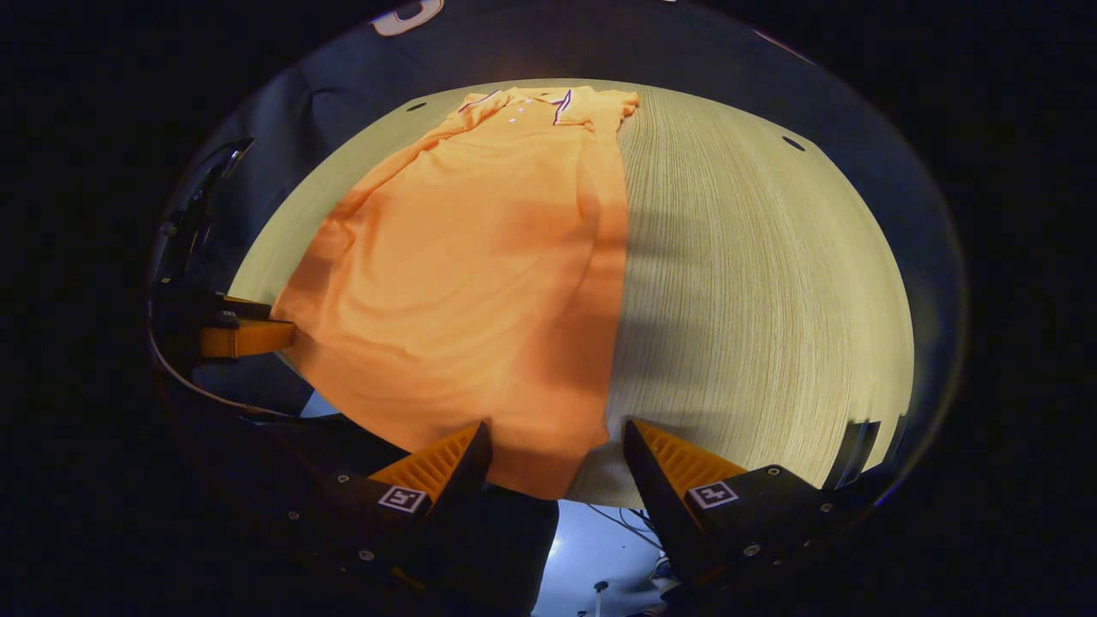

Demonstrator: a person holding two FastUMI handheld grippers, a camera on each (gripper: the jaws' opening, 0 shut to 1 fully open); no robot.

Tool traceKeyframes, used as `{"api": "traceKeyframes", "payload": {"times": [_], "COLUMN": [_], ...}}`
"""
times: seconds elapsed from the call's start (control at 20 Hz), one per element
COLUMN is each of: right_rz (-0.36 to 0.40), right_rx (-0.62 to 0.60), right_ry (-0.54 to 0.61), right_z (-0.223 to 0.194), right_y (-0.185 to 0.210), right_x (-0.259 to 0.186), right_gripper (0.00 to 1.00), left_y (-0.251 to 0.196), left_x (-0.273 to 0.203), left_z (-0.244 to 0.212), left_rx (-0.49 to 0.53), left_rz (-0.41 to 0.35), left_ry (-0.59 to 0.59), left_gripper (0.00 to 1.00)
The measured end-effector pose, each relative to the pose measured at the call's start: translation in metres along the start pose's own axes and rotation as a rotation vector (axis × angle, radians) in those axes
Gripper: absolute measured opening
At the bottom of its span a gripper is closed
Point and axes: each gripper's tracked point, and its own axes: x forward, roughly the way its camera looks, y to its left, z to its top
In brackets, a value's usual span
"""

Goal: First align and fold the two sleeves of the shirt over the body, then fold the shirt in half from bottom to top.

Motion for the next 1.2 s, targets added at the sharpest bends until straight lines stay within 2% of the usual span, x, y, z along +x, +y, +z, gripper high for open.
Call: {"api": "traceKeyframes", "payload": {"times": [0.1, 0.15, 0.2, 0.25, 0.3, 0.35, 0.45, 0.5, 0.55, 0.65, 0.7, 0.75, 0.9, 1.15, 1.2], "right_rz": [0.016, 0.026, 0.022, 0.009, -0.011, 0.0, 0.015, 0.021, 0.016, 0.055, 0.077, 0.082, 0.05, 0.008, -0.014], "right_rx": [0.01, 0.032, 0.059, 0.082, 0.126, 0.163, 0.159, 0.135, 0.103, 0.08, 0.072, 0.062, 0.0, 0.021, 0.023], "right_ry": [0.01, 0.021, 0.022, 0.031, 0.032, 0.043, 0.061, 0.088, 0.087, 0.102, 0.111, 0.119, 0.11, 0.142, 0.153], "right_z": [-0.001, -0.002, -0.002, -0.002, -0.002, -0.003, -0.003, -0.007, -0.007, -0.006, -0.006, -0.008, -0.002, -0.003, -0.004], "right_y": [0.002, 0.003, -0.001, -0.005, -0.012, -0.008, -0.002, 0.005, 0.01, 0.026, 0.034, 0.039, 0.04, 0.039, 0.041], "right_x": [0.0, -0.001, -0.001, 0.0, 0.001, 0.001, 0.001, -0.001, 0.001, 0.001, -0.002, 0.0, 0.001, 0.002, 0.001], "right_gripper": [0.84, 0.77, 0.67, 0.47, 0.45, 0.17, 0.2, 0.19, 0.19, 0.19, 0.18, 0.18, 0.17, 0.15, 0.26], "left_y": [-0.01, -0.015, -0.02, -0.023, -0.024, -0.024, -0.024, -0.025, -0.029, -0.029, -0.03, -0.03, -0.029, -0.028, -0.028], "left_x": [0.0, -0.001, 0.001, 0.001, 0.002, 0.001, 0.011, 0.002, 0.005, 0.003, 0.008, 0.004, 0.005, 0.005, 0.006], "left_z": [0.002, 0.003, 0.003, 0.004, 0.003, 0.003, 0.005, 0.012, 0.011, 0.016, 0.015, 0.015, 0.014, 0.017, 0.018], "left_rx": [0.016, 0.03, 0.051, 0.081, 0.095, 0.093, 0.083, -0.004, 0.015, 0.028, 0.034, 0.04, 0.059, 0.116, 0.124], "left_rz": [-0.006, -0.014, -0.019, -0.025, -0.029, -0.031, -0.048, -0.048, -0.051, -0.059, -0.065, -0.077, -0.089, -0.093, -0.096], "left_ry": [-0.009, -0.012, -0.017, -0.01, -0.001, 0.006, 0.01, 0.009, 0.0, -0.001, -0.003, -0.005, 0.006, 0.014, 0.015], "left_gripper": [0.97, 0.82, 0.77, 0.58, 0.55, 0.55, 0.55, 0.33, 0.11, 0.11, 0.05, 0.05, 0.05, 0.05, 0.05]}}
